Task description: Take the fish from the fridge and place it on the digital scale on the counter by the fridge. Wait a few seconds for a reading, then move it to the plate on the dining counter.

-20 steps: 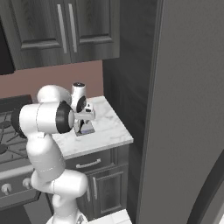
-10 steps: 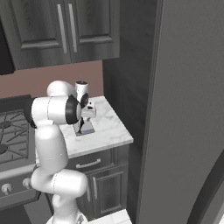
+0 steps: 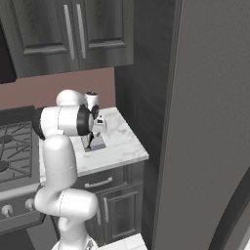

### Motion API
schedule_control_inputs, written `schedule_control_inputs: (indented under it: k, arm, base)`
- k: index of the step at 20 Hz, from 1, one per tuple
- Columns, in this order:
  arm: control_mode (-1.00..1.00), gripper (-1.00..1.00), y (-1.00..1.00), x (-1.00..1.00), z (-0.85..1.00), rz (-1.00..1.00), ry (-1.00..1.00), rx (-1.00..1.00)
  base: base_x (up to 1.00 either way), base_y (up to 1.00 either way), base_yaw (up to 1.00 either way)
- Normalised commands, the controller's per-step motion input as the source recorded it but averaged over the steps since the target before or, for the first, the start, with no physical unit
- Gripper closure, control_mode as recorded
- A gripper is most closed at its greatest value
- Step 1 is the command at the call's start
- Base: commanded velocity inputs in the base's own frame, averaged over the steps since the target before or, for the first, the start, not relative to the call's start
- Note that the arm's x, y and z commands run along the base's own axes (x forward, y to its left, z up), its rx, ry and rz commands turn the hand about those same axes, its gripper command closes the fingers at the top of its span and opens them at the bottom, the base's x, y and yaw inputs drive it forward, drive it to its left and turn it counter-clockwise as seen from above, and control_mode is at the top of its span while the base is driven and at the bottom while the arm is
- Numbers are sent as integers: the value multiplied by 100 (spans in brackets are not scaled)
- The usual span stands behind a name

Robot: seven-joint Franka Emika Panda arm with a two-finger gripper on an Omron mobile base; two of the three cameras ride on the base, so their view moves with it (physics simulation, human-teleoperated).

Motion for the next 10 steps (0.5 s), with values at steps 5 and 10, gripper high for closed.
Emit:
schedule_control_inputs:
  k: [5,10]
  arm:
    - [-100,-100,0,0,-11,0,0,0]
    - [-100,-100,0,0,-7,0,0,0]
  base:
    - [0,0,0]
    - [0,0,0]
